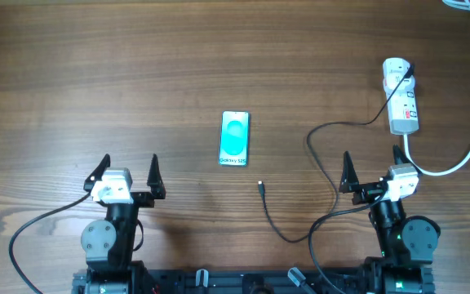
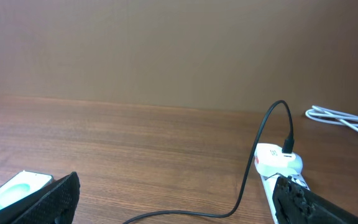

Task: Plug charger to phone and switch on socket

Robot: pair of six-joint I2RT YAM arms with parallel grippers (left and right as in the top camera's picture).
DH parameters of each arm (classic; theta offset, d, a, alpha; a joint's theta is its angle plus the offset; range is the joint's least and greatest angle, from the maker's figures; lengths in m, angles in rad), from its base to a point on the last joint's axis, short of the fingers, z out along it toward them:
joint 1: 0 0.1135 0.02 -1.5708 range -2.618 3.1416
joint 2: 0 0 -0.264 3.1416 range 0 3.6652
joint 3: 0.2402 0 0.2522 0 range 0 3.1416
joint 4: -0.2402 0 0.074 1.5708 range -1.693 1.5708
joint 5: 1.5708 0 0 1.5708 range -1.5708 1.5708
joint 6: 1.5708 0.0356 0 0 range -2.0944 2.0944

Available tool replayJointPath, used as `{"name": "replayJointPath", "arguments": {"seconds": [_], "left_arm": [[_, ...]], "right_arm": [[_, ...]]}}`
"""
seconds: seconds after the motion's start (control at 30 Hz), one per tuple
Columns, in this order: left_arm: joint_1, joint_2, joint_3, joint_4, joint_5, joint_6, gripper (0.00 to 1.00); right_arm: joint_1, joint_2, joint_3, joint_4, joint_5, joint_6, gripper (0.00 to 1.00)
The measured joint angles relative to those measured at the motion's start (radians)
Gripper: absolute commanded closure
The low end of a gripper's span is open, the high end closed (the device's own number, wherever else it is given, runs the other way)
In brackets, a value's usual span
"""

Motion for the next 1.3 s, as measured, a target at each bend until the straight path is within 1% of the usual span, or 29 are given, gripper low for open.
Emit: {"name": "replayJointPath", "arguments": {"seconds": [0.8,0.9,0.97,1.1,1.13,1.17,1.2,1.23,1.3], "left_arm": [[0.000,0.000,0.000,0.000,0.000,0.000,0.00],[0.000,0.000,-0.001,0.026,0.005,-0.001,0.00],[0.000,0.000,-0.001,0.023,0.065,-0.034,0.00],[0.000,0.002,-0.001,0.039,0.340,-0.183,0.00],[0.000,0.002,-0.002,0.044,0.360,-0.220,0.00],[0.000,0.003,-0.003,0.080,0.462,-0.244,0.00],[0.000,0.008,-0.008,0.161,0.539,-0.283,0.00],[0.000,0.008,-0.008,0.214,0.566,-0.299,0.00],[0.000,0.011,-0.008,0.402,0.619,-0.351,0.00]], "right_arm": [[0.000,0.000,0.000,0.000,0.000,0.000,0.00],[0.000,0.000,0.000,0.000,0.000,0.000,0.00],[0.000,0.000,0.000,0.000,0.000,0.000,0.00],[0.000,0.000,0.000,0.000,0.000,0.000,0.00],[0.000,0.000,0.000,0.000,0.000,0.000,0.00],[0.000,0.000,0.000,0.000,0.000,0.000,0.00],[0.000,0.000,0.000,0.000,0.000,0.000,0.00],[0.000,0.000,0.000,0.000,0.000,0.000,0.00],[0.000,0.000,0.000,0.000,0.000,0.000,0.00]]}}
